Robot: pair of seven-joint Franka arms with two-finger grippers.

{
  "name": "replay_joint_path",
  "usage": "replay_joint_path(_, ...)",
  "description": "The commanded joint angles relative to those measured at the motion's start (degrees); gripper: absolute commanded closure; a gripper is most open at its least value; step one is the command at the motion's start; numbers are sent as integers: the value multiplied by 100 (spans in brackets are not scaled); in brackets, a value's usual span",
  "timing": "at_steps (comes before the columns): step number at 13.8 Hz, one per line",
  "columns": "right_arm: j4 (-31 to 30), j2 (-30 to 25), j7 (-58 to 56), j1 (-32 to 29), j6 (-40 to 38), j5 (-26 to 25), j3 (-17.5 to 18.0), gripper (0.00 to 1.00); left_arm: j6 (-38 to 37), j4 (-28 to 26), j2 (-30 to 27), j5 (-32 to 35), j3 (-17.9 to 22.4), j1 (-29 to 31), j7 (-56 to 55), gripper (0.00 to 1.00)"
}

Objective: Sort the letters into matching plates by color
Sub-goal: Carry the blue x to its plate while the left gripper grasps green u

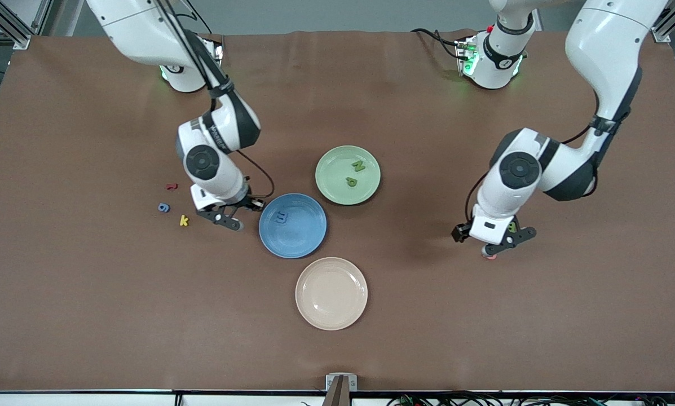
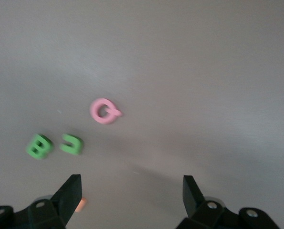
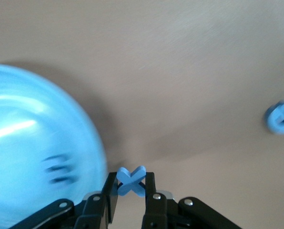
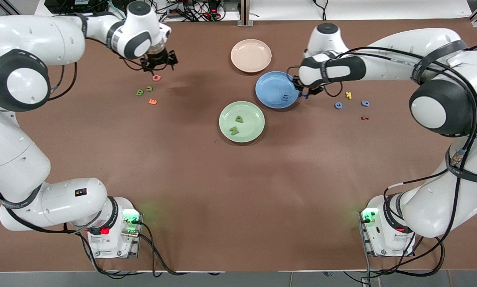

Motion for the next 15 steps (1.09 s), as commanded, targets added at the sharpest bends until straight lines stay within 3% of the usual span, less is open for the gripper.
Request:
replay_joint_path(1,300,25,814,418,-75,33,-35,100,31,-184,57,75,-68,479,1086,15)
replay_joint_path(8,1231,815,1704,842,-101,33,-35,100,506,-422,373,75,-68,885,2030,34)
replay_joint_path(12,1505,1089,1758,860,-92,24,-35,99,707,-413,576,118,-51,938,2127,38)
replay_joint_path(13,1514,1107,1766,860,-101,33,-35,86,734,-413,654,171,-51,938,2127,40)
replay_joint_path(14,1505,1116,1775,851,-110,33,-35,22,743,-413,690,267,-51,964,2127,43)
replay_joint_path(15,1505,1116,1854,877,-110,33,-35,0,743,-413,699,294,-51,973,2127,45)
